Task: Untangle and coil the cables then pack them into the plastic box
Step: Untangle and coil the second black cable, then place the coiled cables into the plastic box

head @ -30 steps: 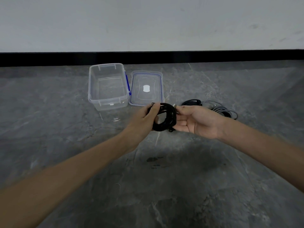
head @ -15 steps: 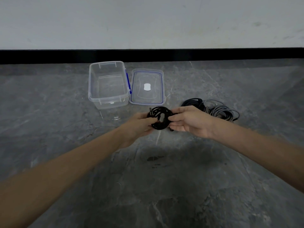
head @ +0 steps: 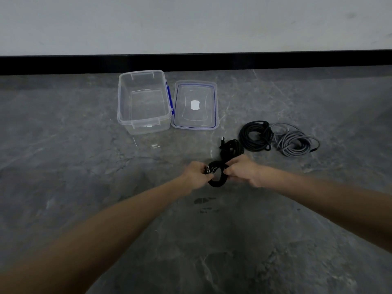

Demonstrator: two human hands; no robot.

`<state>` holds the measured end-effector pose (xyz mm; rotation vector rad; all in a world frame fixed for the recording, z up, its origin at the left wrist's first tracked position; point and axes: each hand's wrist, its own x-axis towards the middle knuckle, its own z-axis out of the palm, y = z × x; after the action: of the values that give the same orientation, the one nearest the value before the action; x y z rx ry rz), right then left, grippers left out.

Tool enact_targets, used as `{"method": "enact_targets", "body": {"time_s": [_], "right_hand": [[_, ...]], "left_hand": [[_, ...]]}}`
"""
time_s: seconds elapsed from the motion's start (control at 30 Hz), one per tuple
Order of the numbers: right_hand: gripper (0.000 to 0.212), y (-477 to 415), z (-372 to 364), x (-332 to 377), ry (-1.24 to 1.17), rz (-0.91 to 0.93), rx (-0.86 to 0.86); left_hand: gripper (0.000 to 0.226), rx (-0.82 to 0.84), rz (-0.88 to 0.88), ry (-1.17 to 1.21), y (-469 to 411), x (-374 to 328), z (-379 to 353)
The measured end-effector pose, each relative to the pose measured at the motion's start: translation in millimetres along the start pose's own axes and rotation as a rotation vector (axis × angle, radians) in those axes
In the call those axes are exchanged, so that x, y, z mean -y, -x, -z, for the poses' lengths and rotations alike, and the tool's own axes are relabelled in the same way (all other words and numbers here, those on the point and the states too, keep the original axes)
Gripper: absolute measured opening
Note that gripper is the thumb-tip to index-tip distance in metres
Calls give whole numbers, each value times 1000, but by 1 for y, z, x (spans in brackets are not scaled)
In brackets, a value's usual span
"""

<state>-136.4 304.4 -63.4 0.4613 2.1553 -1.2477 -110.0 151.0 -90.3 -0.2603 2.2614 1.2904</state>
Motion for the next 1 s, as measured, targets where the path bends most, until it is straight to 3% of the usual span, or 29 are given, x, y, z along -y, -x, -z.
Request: {"method": "enact_targets", "body": {"time_s": [0.1, 0.27, 0.4, 0.47, 0.57, 0.7, 0.87, 1.0], "right_hand": [[11, -10, -1, -13, 140, -10, -36], [30, -20, 3, -19, 265, -2, -68], [46, -21, 12, -13, 480, 125, -118], [39, -23, 14, -11, 516, 162, -113], [26, -23, 16, -8, 567, 185, -66], [36, -15, 5, 0, 952, 359, -112], [33, -5, -25, 1, 1174, 743, -153], [39, -8, -43, 5, 1227, 736, -71]], "left_hand": [[22, -10, -23, -44, -12, 10, -11], [40, -15, -86, -130, -18, 19, 2], [59, -197, -275, -464, -32, 24, 53], [60, -279, -335, -545, -37, 21, 81], [60, -541, -464, -697, -44, 17, 110], [75, -614, -307, -886, -57, 29, 133], [48, -617, -255, -907, -63, 35, 136], [29, -613, -299, -999, -52, 31, 131]]}}
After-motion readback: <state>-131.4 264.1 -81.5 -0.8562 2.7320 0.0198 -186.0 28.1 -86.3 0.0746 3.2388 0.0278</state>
